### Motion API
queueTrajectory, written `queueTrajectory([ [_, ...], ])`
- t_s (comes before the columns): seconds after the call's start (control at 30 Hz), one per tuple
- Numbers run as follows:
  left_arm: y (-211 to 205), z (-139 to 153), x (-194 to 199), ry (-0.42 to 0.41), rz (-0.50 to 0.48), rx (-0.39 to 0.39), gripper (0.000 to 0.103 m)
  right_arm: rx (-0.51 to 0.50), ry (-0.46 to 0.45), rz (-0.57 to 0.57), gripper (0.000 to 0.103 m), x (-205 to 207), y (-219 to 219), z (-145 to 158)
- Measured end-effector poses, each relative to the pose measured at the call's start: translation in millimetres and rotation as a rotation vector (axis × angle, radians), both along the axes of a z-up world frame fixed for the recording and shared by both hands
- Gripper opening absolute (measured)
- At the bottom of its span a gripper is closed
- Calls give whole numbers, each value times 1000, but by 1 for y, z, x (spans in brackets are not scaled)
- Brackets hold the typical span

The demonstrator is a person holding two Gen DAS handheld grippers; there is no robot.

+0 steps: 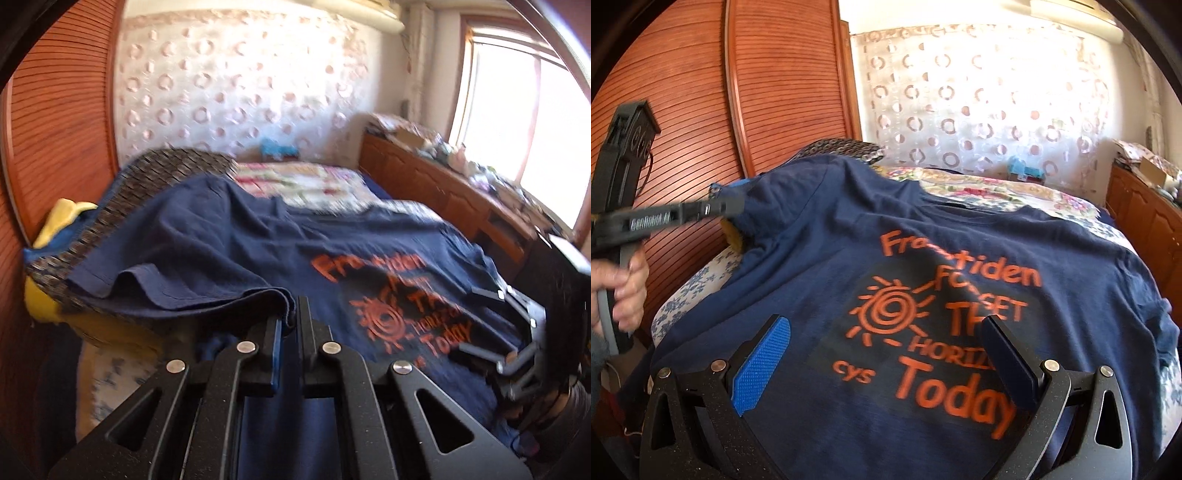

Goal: Fold small clothes

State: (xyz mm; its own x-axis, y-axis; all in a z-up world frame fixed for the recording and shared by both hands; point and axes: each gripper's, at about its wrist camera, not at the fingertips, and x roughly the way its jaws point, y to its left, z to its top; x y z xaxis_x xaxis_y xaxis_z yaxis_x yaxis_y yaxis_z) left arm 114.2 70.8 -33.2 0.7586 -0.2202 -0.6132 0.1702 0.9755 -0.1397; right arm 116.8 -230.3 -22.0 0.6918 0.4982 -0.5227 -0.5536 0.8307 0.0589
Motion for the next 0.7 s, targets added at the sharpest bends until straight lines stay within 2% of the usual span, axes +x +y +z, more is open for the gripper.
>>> queueTrajectory([
  [0.07,-7,-5,-3,21,-11,23,7,8,7,-14,103,1,-7,-1],
  [0.13,-8,-8,-9,35,-14,37,12,12,16,-24,103,2,-12,-2],
  [0.23,-3,-8,-18,33,4,36,26,17,25,-32,103,2,-14,-2],
  [0.27,1,-7,-23,25,12,32,37,20,27,-32,103,1,-14,-1],
  [0.3,3,-7,-25,19,16,30,53,23,29,-31,103,1,-16,0],
  [0.33,6,-6,-28,11,23,24,59,26,31,-30,103,0,-15,0],
  [0.4,15,-5,-33,10,42,18,78,28,40,-25,103,3,-14,0],
  [0.53,33,-6,-45,8,81,26,81,26,50,7,102,5,-6,2],
  [0.7,57,-7,-63,-10,144,45,81,21,62,100,99,19,17,10],
])
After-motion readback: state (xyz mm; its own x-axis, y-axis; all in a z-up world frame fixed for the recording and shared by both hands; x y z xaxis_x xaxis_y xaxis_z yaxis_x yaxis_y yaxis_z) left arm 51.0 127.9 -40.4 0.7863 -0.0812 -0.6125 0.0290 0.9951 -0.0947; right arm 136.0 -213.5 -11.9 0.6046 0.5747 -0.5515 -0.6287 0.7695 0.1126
